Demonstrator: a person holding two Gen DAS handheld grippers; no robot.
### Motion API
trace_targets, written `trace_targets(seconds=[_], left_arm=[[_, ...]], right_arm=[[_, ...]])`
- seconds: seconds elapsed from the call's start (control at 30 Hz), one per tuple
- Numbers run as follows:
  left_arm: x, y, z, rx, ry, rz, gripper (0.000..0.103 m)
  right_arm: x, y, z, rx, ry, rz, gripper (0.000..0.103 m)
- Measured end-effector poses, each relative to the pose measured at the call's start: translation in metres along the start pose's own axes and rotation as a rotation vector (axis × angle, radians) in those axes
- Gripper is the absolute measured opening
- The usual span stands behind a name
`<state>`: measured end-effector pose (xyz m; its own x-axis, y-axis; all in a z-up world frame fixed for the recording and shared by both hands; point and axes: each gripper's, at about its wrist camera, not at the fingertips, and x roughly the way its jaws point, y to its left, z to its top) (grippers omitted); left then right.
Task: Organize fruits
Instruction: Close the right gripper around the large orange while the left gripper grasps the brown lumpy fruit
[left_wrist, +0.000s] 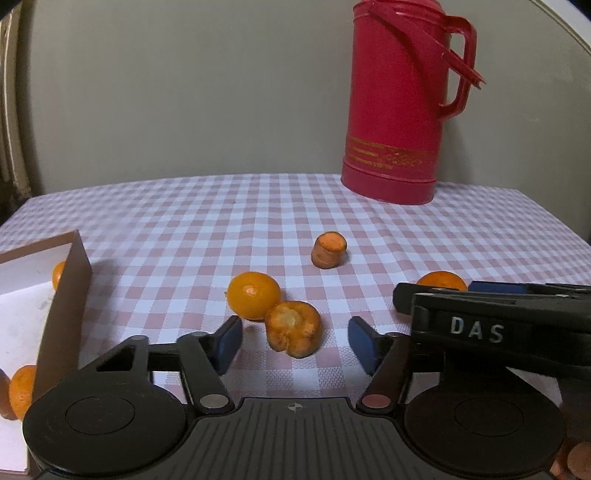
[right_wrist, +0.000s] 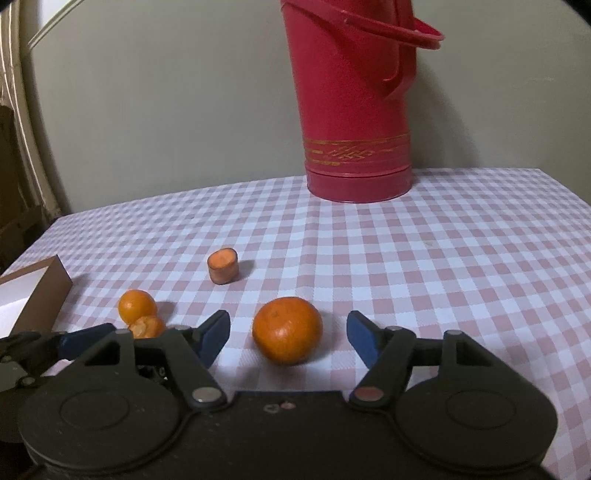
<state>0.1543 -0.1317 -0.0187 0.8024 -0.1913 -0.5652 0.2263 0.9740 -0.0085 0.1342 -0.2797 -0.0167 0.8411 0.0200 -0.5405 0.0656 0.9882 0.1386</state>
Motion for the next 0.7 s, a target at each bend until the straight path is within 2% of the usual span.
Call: trace_targets(seconds=[0.23,0.33,0.7], left_arm=[[0.0038,-0.0064,-0.0006,0.018,0.016,-0.001,0.040],[0.0032,-0.0067,-0.0008,0.020,0.014,-0.004,0.034],[-0.0034,-0.0065,-0.0022,0.023,-0.008,-0.012,0.034]], right_arm=[[0.0059,0.0066,0.0000,-0.021,0.021,0.000,0.042],[0.0049,0.0084,-0.0001,-0.039,0.009,-0.014,0.034],[-0.0001,0.0060,-0.0007,-0.039,-0.005,-0.014,0.032]])
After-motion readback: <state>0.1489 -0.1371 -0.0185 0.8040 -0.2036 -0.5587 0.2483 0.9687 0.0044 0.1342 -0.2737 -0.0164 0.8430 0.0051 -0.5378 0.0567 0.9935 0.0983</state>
